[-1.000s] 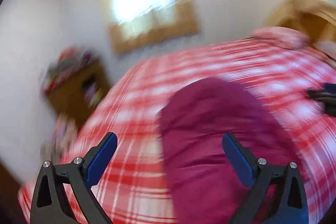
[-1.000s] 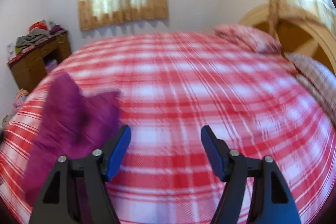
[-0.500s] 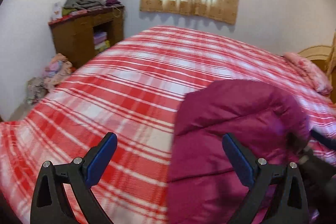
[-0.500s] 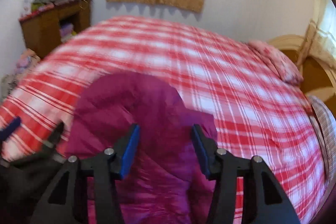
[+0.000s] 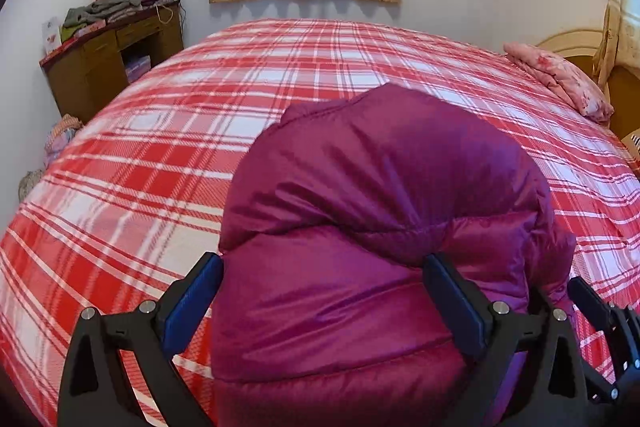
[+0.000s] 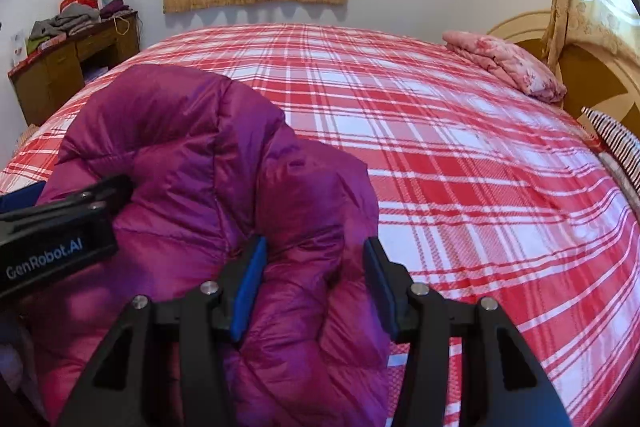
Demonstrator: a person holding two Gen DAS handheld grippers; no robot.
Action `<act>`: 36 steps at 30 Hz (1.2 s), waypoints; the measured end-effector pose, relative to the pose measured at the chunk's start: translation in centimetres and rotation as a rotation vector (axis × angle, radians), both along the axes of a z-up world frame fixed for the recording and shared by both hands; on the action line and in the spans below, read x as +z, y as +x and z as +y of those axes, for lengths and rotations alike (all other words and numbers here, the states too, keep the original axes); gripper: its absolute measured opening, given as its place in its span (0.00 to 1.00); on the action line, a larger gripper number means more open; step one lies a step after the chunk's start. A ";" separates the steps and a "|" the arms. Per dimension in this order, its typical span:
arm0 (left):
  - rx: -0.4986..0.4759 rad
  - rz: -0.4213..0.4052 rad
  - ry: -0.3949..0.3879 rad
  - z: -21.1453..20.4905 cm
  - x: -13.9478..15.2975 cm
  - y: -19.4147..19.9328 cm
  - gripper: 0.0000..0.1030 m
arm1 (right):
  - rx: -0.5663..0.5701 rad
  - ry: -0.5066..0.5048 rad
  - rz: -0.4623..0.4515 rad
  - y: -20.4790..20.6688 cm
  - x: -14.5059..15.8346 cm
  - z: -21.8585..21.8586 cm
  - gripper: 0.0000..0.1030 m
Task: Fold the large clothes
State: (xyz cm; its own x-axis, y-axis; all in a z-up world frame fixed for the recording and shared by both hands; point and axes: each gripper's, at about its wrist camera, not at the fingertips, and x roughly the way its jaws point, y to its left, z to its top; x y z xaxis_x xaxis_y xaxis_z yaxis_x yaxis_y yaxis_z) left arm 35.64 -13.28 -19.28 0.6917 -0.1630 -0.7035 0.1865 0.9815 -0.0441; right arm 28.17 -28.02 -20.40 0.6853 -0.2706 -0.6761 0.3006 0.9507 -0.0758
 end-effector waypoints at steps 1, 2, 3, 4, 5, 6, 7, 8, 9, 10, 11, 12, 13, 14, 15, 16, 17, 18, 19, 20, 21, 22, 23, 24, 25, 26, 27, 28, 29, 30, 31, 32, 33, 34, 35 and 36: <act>0.001 0.002 -0.002 0.0 -0.2 0.0 0.99 | 0.002 0.002 -0.005 0.0 -0.2 -0.1 0.51; 0.001 0.006 0.000 -0.1 -0.4 0.1 0.99 | 0.002 0.006 -0.008 -0.1 -0.3 0.0 0.51; 0.003 0.011 0.004 -0.2 -0.6 0.1 0.99 | 0.001 0.010 -0.008 -0.1 -0.3 0.0 0.51; 0.006 0.013 0.008 -0.3 -0.8 0.1 0.99 | 0.001 0.012 -0.007 -0.1 -0.3 0.0 0.51; 0.006 0.015 0.011 -0.3 -0.9 0.2 0.99 | 0.002 0.012 -0.006 -0.1 -0.4 0.0 0.51; 0.007 0.018 0.015 -0.4 -1.0 0.3 0.99 | 0.002 0.014 -0.003 -0.1 -0.5 0.0 0.51; 0.009 0.020 0.018 -0.4 -1.1 0.3 0.99 | 0.004 0.018 0.001 -0.1 -0.5 0.1 0.51; 0.010 0.020 0.022 -0.5 -1.2 0.3 0.99 | 0.004 0.021 0.003 -0.2 -0.7 0.0 0.51; 0.012 0.020 0.027 -0.6 -1.3 0.3 0.99 | 0.004 0.024 0.005 -0.2 -0.7 0.0 0.51; 0.012 0.019 0.030 -0.6 -1.3 0.3 0.99 | 0.004 0.024 0.005 -0.3 -0.8 0.0 0.51; 0.013 0.018 0.035 -0.7 -1.4 0.2 0.99 | 0.003 0.024 0.004 -0.4 -0.9 0.0 0.51; 0.014 0.018 0.038 -0.7 -1.5 0.2 0.99 | 0.002 0.024 0.005 -0.5 -0.9 0.0 0.51; 0.015 0.018 0.041 -0.8 -1.5 0.2 0.99 | 0.002 0.025 0.006 -0.5 -0.9 0.0 0.51; 0.016 0.020 0.044 -0.8 -1.5 0.2 0.99 | 0.001 0.027 0.007 -0.6 -1.0 0.0 0.51; 0.017 0.021 0.048 -0.9 -1.6 0.2 0.99 | 0.000 0.029 0.011 -0.6 -1.1 -0.1 0.51; 0.018 0.023 0.051 -1.0 -1.6 0.3 0.99 | 0.001 0.033 0.015 -0.6 -1.1 -0.1 0.51; 0.019 0.024 0.056 -1.1 -1.7 0.3 0.99 | 0.000 0.036 0.019 -0.6 -1.2 -0.1 0.51; 0.019 0.025 0.060 -1.1 -1.8 0.3 0.99 | 0.000 0.038 0.022 -0.6 -1.3 -0.2 0.51; 0.020 0.025 0.061 -1.1 -1.8 0.3 0.99 | -0.001 0.039 0.025 -0.5 -1.3 -0.3 0.51; 0.021 0.025 0.064 -1.2 -1.8 0.3 0.99 | -0.001 0.039 0.026 -0.6 -1.4 -0.3 0.51; 0.021 0.025 0.065 -1.2 -1.9 0.3 0.99 | -0.002 0.039 0.028 -0.6 -1.4 -0.3 0.51; 0.021 0.025 0.067 -1.2 -1.9 0.3 0.99 | -0.002 0.039 0.029 -0.6 -1.5 -0.3 0.51; 0.021 0.025 0.068 -1.3 -1.9 0.4 0.99 | -0.003 0.039 0.030 -0.7 -1.5 -0.3 0.51; 0.022 0.025 0.070 -1.3 -1.9 0.3 0.99 | -0.003 0.040 0.032 -0.7 -1.5 -0.3 0.51; 0.022 0.026 0.073 -1.4 -2.0 0.4 0.99 | -0.004 0.042 0.033 -0.7 -1.6 -0.3 0.51; 0.023 0.026 0.076 -1.5 -2.0 0.4 0.99 | -0.004 0.046 0.035 -0.7 -1.6 -0.3 0.51; 0.023 0.026 0.079 -1.5 -2.0 0.4 0.99 | -0.004 0.049 0.037 -0.8 -1.6 -0.4 0.51; 0.024 0.025 0.083 -1.6 -2.0 0.3 0.99 | -0.004 0.052 0.038 -0.8 -1.7 -0.4 0.51; 0.025 0.025 0.086 -1.6 -2.0 0.4 0.99 | -0.003 0.054 0.039 -0.8 -1.7 -0.4 0.51; 0.025 0.025 0.089 -1.7 -2.0 0.3 0.99 | -0.003 0.055 0.041 -0.8 -1.8 -0.5 0.51; 0.026 0.025 0.091 -1.8 -2.1 0.3 0.99 | -0.003 0.056 0.042 -0.8 -1.8 -0.5 0.51; 0.026 0.027 0.094 -1.8 -2.1 0.4 0.99 | -0.004 0.056 0.044 -0.8 -1.8 -0.5 0.51; 0.027 0.028 0.096 -1.8 -2.1 0.4 0.99 | -0.005 0.054 0.045 -0.9 -1.8 -0.5 0.51; 0.027 0.029 0.098 -1.9 -2.2 0.4 0.99 | -0.005 0.053 0.047 -0.8 -1.9 -0.5 0.51; 0.027 0.029 0.101 -2.0 -2.2 0.4 0.99 | -0.005 0.055 0.047 -0.9 -1.9 -0.6 0.51; 0.028 0.029 0.103 -2.1 -2.1 0.4 0.99 | -0.006 0.057 0.046 -0.9 -1.9 -0.6 0.51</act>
State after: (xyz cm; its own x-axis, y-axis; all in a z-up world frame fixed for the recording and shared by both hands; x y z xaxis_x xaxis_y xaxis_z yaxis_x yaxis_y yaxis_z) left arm 36.09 -15.40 -21.41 0.6741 -0.0700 -0.7354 0.1592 0.9859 0.0520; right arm 27.26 -28.60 -22.30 0.6515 -0.2345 -0.7215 0.3037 0.9521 -0.0353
